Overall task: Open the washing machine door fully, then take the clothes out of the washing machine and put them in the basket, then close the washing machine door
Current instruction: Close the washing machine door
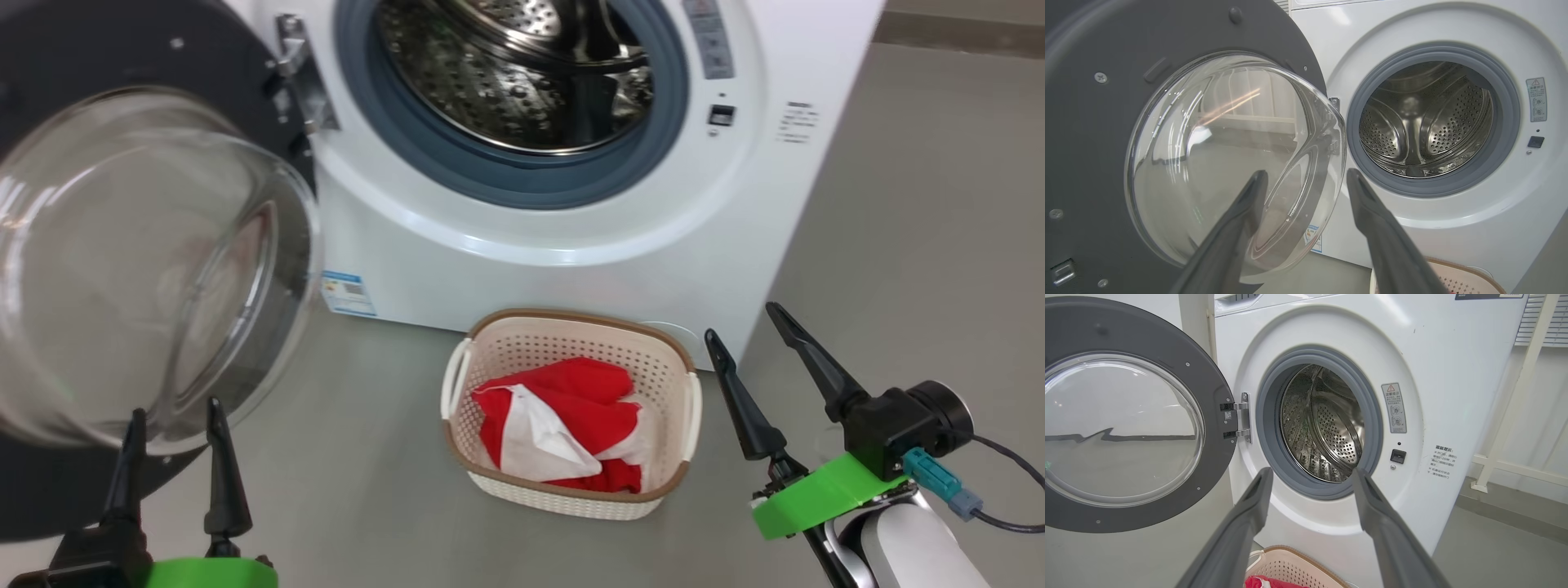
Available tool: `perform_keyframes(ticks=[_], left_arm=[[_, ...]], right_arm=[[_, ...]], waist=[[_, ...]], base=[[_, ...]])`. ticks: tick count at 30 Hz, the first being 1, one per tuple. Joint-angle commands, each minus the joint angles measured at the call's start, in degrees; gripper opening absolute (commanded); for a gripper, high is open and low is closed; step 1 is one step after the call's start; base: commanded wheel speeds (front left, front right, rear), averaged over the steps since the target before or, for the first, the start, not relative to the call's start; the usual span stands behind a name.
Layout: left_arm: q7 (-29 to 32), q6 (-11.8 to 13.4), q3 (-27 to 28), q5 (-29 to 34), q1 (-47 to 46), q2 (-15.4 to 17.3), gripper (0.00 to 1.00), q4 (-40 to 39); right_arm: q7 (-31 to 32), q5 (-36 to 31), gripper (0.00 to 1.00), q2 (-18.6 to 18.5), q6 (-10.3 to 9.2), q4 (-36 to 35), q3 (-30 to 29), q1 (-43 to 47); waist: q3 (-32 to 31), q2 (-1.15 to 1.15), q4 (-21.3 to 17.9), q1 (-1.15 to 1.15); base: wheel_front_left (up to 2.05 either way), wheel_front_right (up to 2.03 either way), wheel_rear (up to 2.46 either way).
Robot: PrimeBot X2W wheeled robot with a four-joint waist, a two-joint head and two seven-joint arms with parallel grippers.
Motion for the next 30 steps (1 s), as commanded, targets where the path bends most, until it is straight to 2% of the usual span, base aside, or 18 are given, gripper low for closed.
perform_keyframes(ticks=[1, 15, 28, 29, 30], left_arm=[[-0.5, 0.6, 2.2, 0.5, -1.7, 0.7, 1.00, -1.5], [-0.5, 3.6, 2.9, 2.8, -0.5, 1.0, 1.00, -1.5], [-0.2, 4.7, 2.6, 3.0, 0.5, 1.8, 1.00, -0.8], [0.0, 4.8, 2.7, 3.1, 0.6, 2.0, 0.68, -0.8], [0.2, 5.0, 2.7, 3.3, 0.7, 2.2, 0.27, -0.8]], right_arm=[[-0.4, 0.7, 1.00, -0.1, 0.36, -1.3, 1.3, -2.5], [-0.4, 0.6, 1.00, 0.5, 0.36, -0.7, 1.6, -1.8], [-0.4, 0.5, 1.00, 1.3, 0.36, -0.1, 1.2, -0.7], [-0.4, 0.6, 1.00, 1.3, 0.36, -0.1, 1.3, -0.7], [-0.4, 0.6, 1.00, 1.3, 0.36, -0.1, 1.4, -0.6]], waist=[[-0.5, 0.00, 2.5, 0.00], [-2.5, 0.00, 8.2, 0.00], [-3.5, 0.00, 9.6, 0.00], [-3.5, 0.00, 9.6, 0.00], [-3.5, 0.00, 9.6, 0.00]], base=[[0.00, 0.00, 0.00], [0.00, 0.00, 0.00], [0.00, 0.00, 0.00], [0.00, 0.00, 0.00], [0.00, 0.00, 0.00]])
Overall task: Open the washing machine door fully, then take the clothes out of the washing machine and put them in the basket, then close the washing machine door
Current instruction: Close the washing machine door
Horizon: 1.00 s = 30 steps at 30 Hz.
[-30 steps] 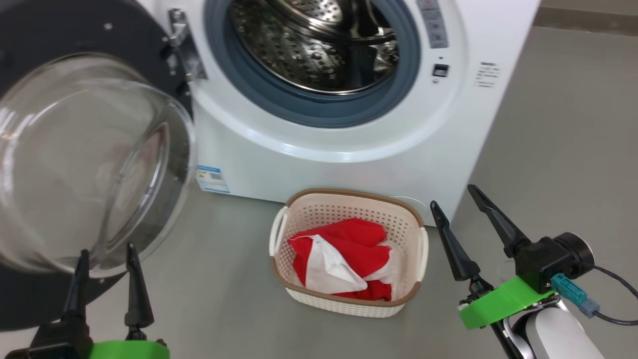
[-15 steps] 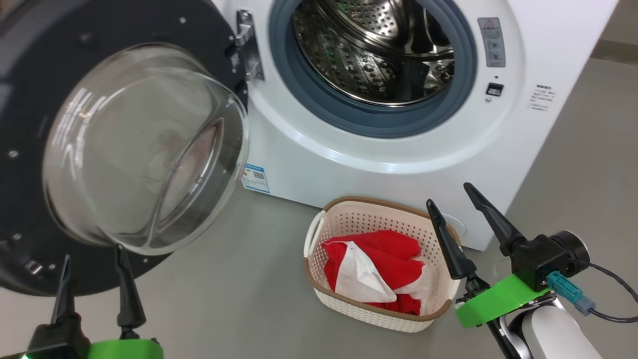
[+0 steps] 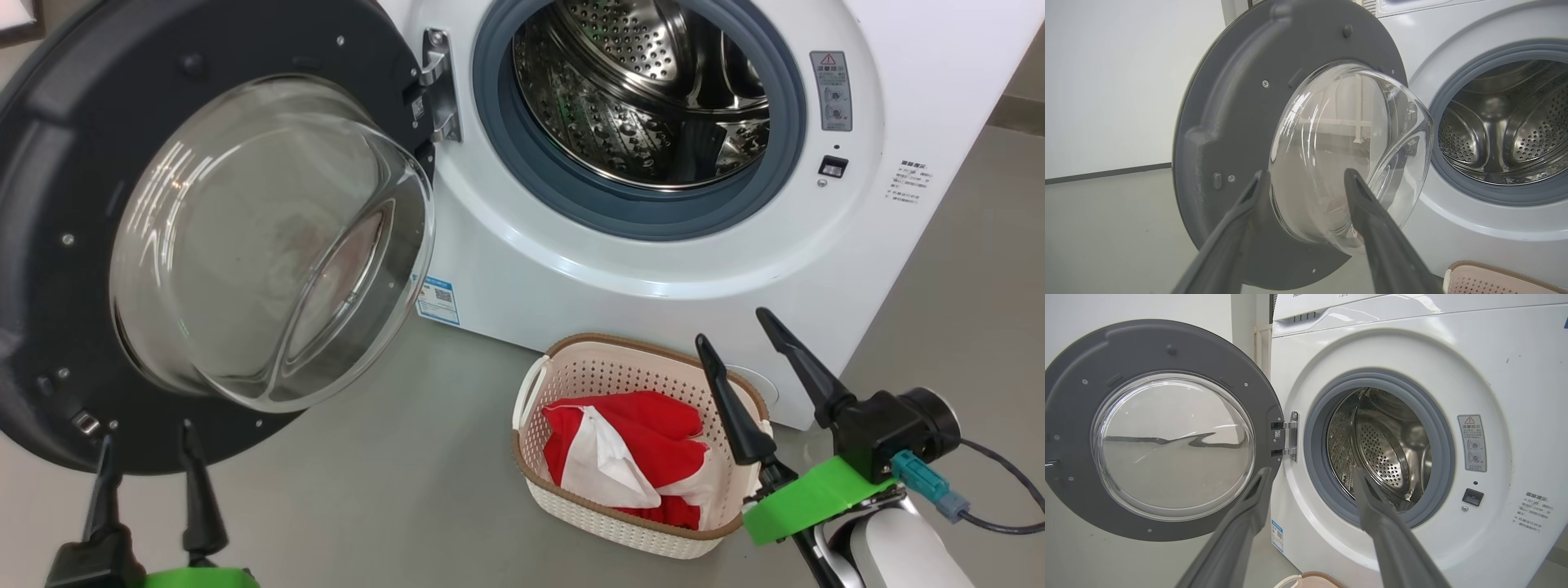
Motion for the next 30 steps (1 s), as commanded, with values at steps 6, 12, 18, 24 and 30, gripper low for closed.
perform_keyframes(ticks=[6, 12, 18, 24, 30], left_arm=[[0.3, 1.6, 2.4, 1.1, -1.5, 2.1, 0.00, -2.3], [-0.2, 3.1, 5.3, 0.0, -5.1, 3.6, 0.00, -5.6], [0.0, 3.7, 9.6, -3.1, -11.9, 6.7, 0.00, -9.0], [0.0, 2.4, 16.9, -12.7, -22.6, 9.6, 0.00, -4.3], [6.9, 0.8, 25.4, -28.3, -33.1, 10.9, 0.00, 7.3]], right_arm=[[-0.4, 1.0, 1.00, 0.0, 0.36, -1.0, 1.1, 0.1], [-0.4, 1.1, 1.00, -0.6, 0.36, -1.1, 0.8, 0.1], [-0.4, 0.7, 1.00, -1.1, 0.36, -1.2, 1.1, -0.2], [-0.4, 0.7, 1.00, -1.9, 0.36, -0.8, 1.8, -0.9], [-0.4, 0.8, 1.00, -2.7, 0.36, -0.6, 2.1, -1.6]], waist=[[0.1, 0.00, -0.1, 0.00], [0.8, 0.00, -0.1, 0.00], [2.3, 0.00, -0.4, 0.00], [3.5, 0.00, -0.7, 0.00], [4.0, 0.00, -1.4, 0.00]], base=[[0.00, 0.00, 0.00], [0.00, 0.00, 0.00], [0.00, 0.00, 0.00], [0.00, 0.00, 0.00], [0.00, 0.00, 0.00]])
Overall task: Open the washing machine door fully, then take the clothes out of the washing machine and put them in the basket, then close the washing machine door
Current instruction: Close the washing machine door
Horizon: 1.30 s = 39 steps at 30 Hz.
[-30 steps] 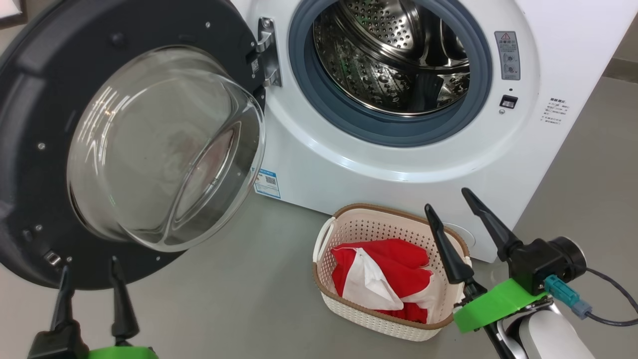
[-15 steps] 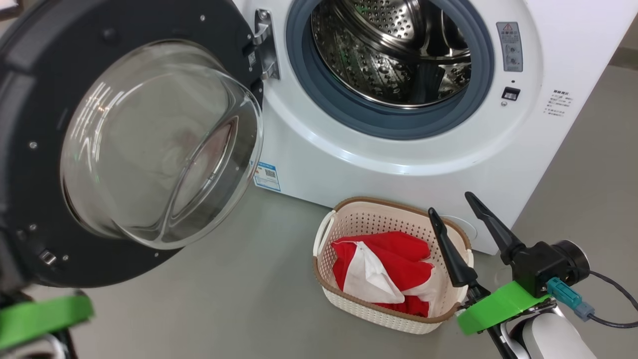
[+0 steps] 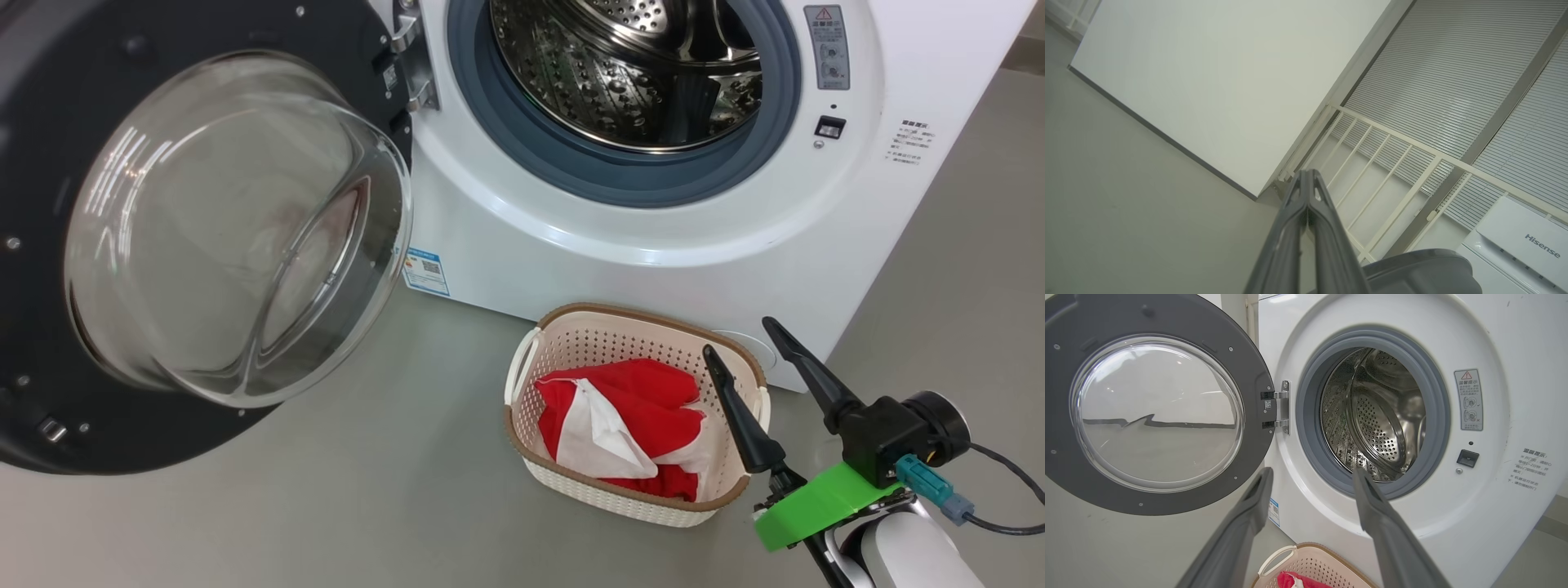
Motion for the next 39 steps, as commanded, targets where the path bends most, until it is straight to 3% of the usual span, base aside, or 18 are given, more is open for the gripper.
perform_keyframes(ticks=[1, 6, 10, 20, 30, 39], left_arm=[[2.7, -1.1, 3.4, -4.0, -3.5, 3.5, 0.00, 2.1], [14.8, -2.7, 9.9, -17.9, -11.4, 6.5, 0.00, 14.9], [23.2, -2.8, 11.3, -23.3, -14.5, 8.9, 0.00, 20.3], [35.8, -3.9, 7.2, -23.7, -15.3, 14.9, 0.00, 29.7], [39.6, -8.3, 5.5, -24.2, -13.4, 15.5, 0.00, 31.6], [42.1, -9.9, 4.0, -24.1, -9.2, 13.3, 0.00, 29.8]], right_arm=[[-0.4, 0.7, 1.00, -0.7, 0.36, -1.2, 1.3, -2.2], [-0.4, 1.5, 1.00, -1.0, 0.36, -1.0, 1.6, -2.6], [-0.4, 2.2, 1.00, -1.4, 0.36, -0.9, 2.4, -2.9], [-0.4, 5.9, 1.00, -2.6, 0.36, -0.9, 5.1, -4.2], [-0.4, 6.4, 1.00, -3.1, 0.36, -0.8, 5.7, -4.3], [-0.4, 7.5, 1.00, -2.2, 0.36, -1.1, 5.5, -3.4]], waist=[[0.2, 0.00, -0.3, 0.00], [0.8, 0.00, -0.8, 0.00], [1.4, 0.00, -1.0, 0.00], [2.9, 0.00, -1.8, 0.00], [3.0, 0.00, -2.6, 0.00], [1.7, 0.00, -1.9, 0.00]], base=[[0.00, 0.00, 0.00], [0.00, 0.00, 0.00], [0.00, 0.00, 0.00], [0.00, 0.00, 0.00], [0.00, 0.00, 0.00], [0.00, 0.00, 0.00]])
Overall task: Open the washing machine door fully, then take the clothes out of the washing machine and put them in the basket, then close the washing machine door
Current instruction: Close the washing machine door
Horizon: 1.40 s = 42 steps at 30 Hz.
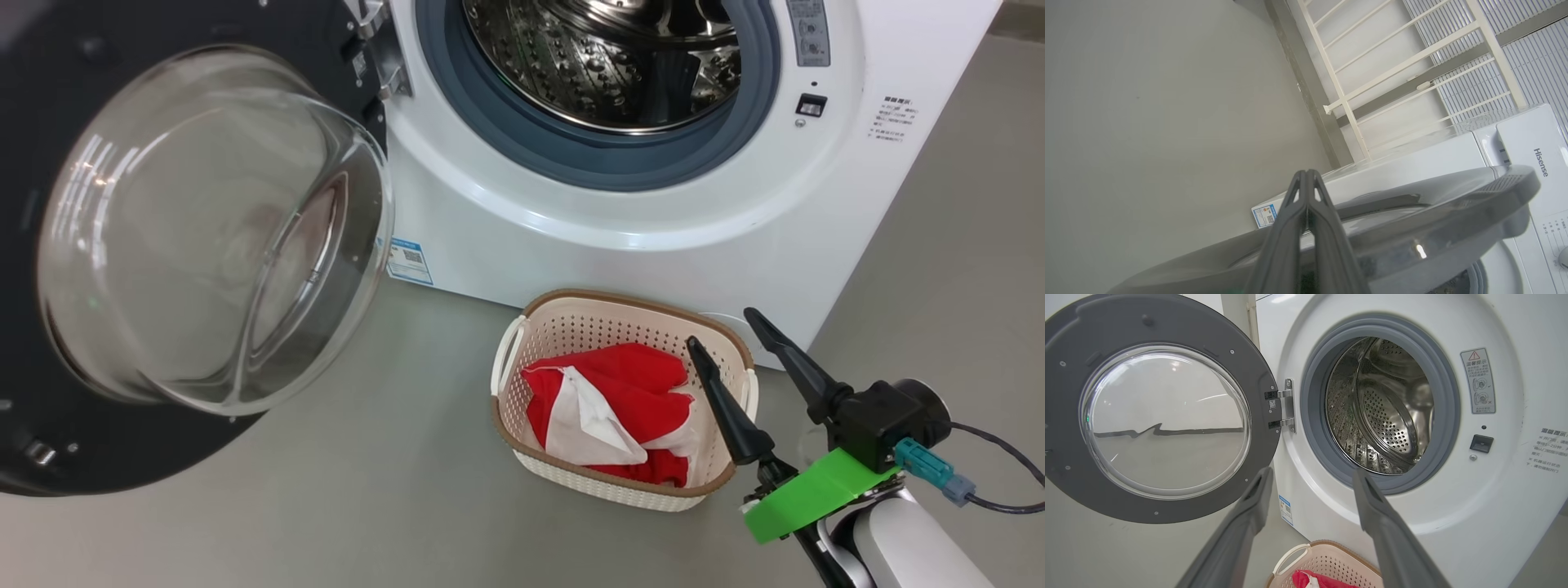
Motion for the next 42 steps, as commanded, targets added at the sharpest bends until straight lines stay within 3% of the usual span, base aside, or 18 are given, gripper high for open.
perform_keyframes(ticks=[1, 12, 28, 42], left_arm=[[1.2, -0.6, -0.2, 0.2, 1.5, 1.4, 0.00, -1.7], [5.6, 0.9, 3.3, -6.1, 4.5, -3.7, 0.00, -9.1], [14.5, 7.6, 3.3, -10.9, 12.5, -12.7, 0.00, -29.2], [17.2, 12.3, -0.8, -14.3, 18.8, -19.0, 0.00, -45.8]], right_arm=[[-0.4, 1.0, 1.00, 0.5, 0.36, -1.7, 0.9, -0.6], [-0.4, 2.2, 1.00, 1.6, 0.36, -1.9, 0.5, 0.8], [-0.4, 1.9, 1.00, 2.8, 0.36, -2.1, -0.1, 1.8], [-0.4, 1.7, 1.00, 3.1, 0.36, -2.0, -0.8, 1.7]], waist=[[-0.4, 0.00, 0.2, 0.00], [-1.7, 0.00, 0.7, 0.00], [-2.5, 0.00, 0.2, 0.00], [-2.0, 0.00, -0.5, 0.00]], base=[[0.00, 0.00, 0.00], [0.00, 0.00, 0.00], [0.00, 0.00, 0.00], [0.00, 0.00, 0.00]])
